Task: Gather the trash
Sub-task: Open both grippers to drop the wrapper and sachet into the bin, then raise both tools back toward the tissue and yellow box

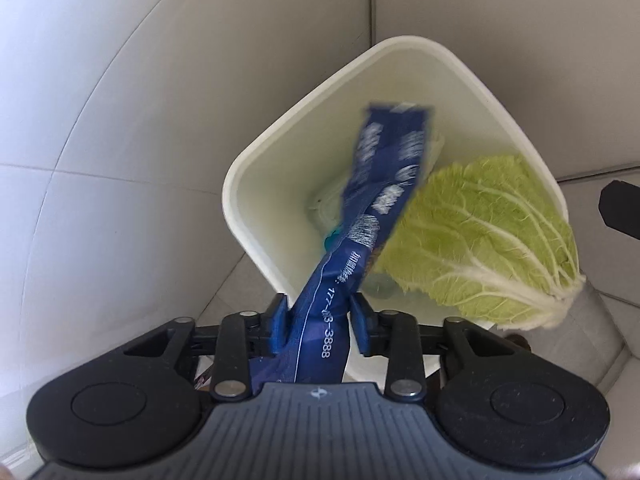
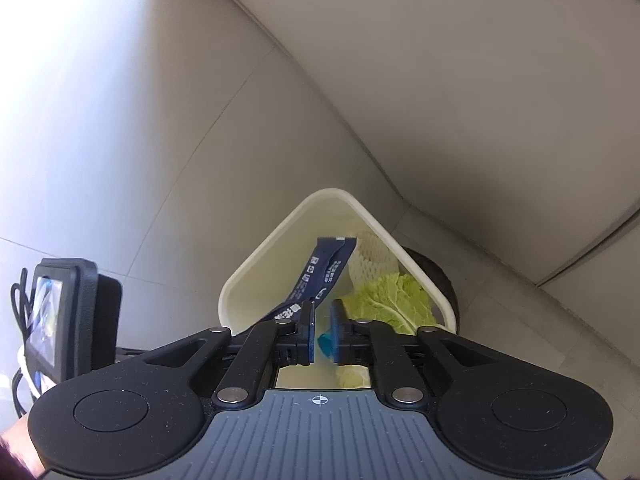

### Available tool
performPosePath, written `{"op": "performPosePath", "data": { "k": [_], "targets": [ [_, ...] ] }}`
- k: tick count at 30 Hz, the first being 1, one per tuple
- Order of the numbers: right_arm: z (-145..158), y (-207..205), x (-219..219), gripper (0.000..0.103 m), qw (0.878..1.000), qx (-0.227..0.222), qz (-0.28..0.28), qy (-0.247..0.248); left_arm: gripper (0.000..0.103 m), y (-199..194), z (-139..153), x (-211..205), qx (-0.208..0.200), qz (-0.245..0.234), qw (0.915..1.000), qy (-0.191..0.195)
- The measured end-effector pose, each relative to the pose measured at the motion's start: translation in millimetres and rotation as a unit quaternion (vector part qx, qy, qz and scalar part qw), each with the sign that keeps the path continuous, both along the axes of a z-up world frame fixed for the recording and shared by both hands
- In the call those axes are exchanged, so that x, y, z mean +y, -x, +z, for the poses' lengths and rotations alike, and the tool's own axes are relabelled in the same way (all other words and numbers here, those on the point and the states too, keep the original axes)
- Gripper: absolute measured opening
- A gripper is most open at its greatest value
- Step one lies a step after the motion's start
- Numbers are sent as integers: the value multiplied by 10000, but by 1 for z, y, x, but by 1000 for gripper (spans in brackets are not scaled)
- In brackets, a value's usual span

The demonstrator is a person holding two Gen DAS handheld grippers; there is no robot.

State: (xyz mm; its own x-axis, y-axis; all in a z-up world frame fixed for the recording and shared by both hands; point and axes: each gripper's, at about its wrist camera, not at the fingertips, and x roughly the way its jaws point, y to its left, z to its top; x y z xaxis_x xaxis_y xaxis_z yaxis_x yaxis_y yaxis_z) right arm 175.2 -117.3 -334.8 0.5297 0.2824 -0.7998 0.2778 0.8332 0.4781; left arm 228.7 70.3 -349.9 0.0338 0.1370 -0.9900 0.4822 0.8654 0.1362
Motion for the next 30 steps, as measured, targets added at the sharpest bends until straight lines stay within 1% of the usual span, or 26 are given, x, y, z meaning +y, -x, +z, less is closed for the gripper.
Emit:
{"op": "performPosePath", "data": {
  "k": [1, 2, 4, 5, 6, 7, 8, 9, 10, 13, 18, 23, 26, 30],
  "targets": [
    [0, 1, 1, 12, 10000, 22, -6, 41, 39, 0, 0, 0, -20, 19, 10000, 33],
    [2, 1, 1, 13, 10000, 50, -13, 69, 43, 0, 1, 0, -38, 33, 10000, 77],
    [6, 4, -6, 24, 9999, 86, -37, 135, 54, 0, 4, 1, -82, 58, 9997, 211],
    [9, 5, -8, 26, 9998, 72, -48, 186, 56, 0, 5, 1, -106, 58, 9996, 256],
    [13, 7, -10, 31, 9997, 37, -63, 230, 60, 0, 7, 1, -142, 40, 9994, 297],
    [17, 8, -12, 38, 9996, -4, -87, 266, 63, 1, 10, 1, -183, 21, 9993, 329],
    [21, 9, -14, 42, 9995, -49, -116, 286, 65, 2, 13, 2, -230, 3, 9990, 371],
    [25, 11, -17, 48, 9994, -95, -149, 294, 67, 3, 18, 0, -281, -16, 9987, 436],
    [28, 12, -19, 53, 9993, -133, -172, 299, 71, 1, 24, -2, -318, -40, 9983, 487],
    [38, 16, -22, 61, 9990, -209, -177, 355, 76, 4, 34, -5, -428, -70, 9974, 576],
    [52, 22, -18, 69, 9982, -329, -26, 496, 82, 6, 54, -10, -533, -133, 9954, 783],
    [66, 23, -17, 73, 9963, -500, 174, 672, 88, 10, 74, -13, -686, -199, 9928, 960],
    [82, 23, -16, 77, 9946, -658, 269, 758, 90, 12, 83, -16, -807, -265, 9910, 1037],
    [109, 27, -19, 82, 9901, -928, 478, 943, 95, 13, 101, -17, -980, -274, 9879, 1173]
  ]
}}
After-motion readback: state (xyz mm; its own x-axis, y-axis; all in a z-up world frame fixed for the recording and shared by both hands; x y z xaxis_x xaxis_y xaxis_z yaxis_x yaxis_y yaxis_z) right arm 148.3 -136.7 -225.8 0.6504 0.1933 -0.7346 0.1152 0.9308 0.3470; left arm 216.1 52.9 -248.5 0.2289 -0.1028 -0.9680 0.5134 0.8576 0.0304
